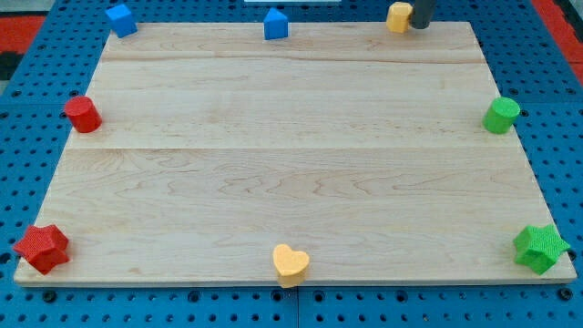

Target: Nudge the blue triangle towards the left side

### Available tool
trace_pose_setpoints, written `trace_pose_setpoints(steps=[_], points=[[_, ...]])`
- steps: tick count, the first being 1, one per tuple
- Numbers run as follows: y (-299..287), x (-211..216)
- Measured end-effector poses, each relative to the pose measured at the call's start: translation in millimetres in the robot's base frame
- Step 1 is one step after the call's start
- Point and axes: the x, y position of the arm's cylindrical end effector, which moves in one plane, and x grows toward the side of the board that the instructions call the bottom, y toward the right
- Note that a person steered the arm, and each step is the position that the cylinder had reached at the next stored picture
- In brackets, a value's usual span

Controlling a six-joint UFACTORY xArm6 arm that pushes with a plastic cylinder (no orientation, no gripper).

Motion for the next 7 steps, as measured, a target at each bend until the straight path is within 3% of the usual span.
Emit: trace_pose_setpoints(steps=[2, 4, 7], points=[[-17.2, 1.2], [-105.3, 1.7], [-145.7, 1.3]])
